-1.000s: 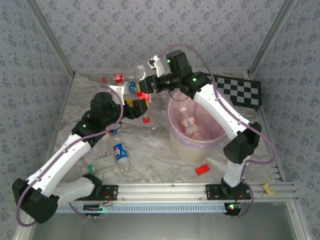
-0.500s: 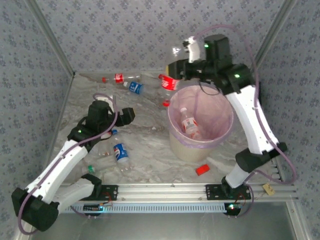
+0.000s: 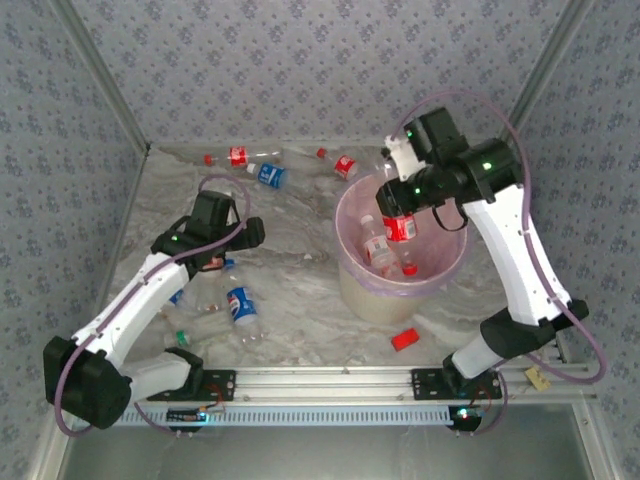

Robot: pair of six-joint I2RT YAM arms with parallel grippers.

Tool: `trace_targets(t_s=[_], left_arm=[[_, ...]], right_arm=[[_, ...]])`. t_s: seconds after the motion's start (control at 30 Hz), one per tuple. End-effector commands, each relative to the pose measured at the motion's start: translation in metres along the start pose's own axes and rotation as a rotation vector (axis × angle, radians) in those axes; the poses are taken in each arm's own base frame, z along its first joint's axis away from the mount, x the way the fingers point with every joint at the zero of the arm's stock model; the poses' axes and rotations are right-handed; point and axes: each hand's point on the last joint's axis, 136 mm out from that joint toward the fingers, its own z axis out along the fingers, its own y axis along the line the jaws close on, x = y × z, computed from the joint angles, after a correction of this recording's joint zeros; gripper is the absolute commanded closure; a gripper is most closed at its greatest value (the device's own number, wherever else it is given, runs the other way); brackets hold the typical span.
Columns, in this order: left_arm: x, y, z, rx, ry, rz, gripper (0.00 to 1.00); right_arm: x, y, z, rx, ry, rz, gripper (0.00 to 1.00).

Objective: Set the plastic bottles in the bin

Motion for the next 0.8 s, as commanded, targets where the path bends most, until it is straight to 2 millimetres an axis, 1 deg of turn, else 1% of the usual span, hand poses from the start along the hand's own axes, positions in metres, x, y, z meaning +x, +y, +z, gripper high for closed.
trace_targets(t_s=[0.0, 0.1, 0.17, 0.23, 0.3, 0.37, 0.53, 0.67, 0.77], left_arm=[[0.016, 0.020, -0.011, -0.083, 0.076, 0.033, 0.08], [0.029, 0.029, -0.018, -0.121, 0.139, 0.044, 0.08], [0.038, 0.036, -0.022, -0.160, 0.185, 0.047, 0.08], [0.044, 0.035, -0.026, -0.156, 0.226, 0.039, 0.09], [0.047, 0.033, -0.028, -0.137, 0.240, 0.029, 0.09], [0.049, 0.033, -0.029, -0.130, 0.246, 0.027, 0.08], [0.047, 0.027, -0.024, -0.091, 0.260, 0.001, 0.09], [0.045, 0.025, -0.024, -0.086, 0.260, -0.002, 0.08], [0.045, 0.025, -0.024, -0.090, 0.260, -0.001, 0.08]], right_arm=[[0.035, -0.011, 0.017, 0.068, 0.160, -0.025, 0.79], [0.049, -0.010, 0.038, 0.051, 0.218, -0.007, 0.79], [0.055, -0.005, 0.052, -0.006, 0.234, 0.021, 0.79], [0.062, -0.003, 0.068, -0.047, 0.250, 0.066, 0.79], [0.071, -0.007, 0.082, -0.041, 0.281, 0.089, 0.79], [0.077, -0.008, 0.095, -0.038, 0.297, 0.104, 0.78], [0.084, -0.011, 0.123, -0.029, 0.294, 0.147, 0.75], [0.088, -0.019, 0.148, 0.011, 0.274, 0.173, 0.67], [0.090, -0.024, 0.165, 0.038, 0.250, 0.200, 0.66]])
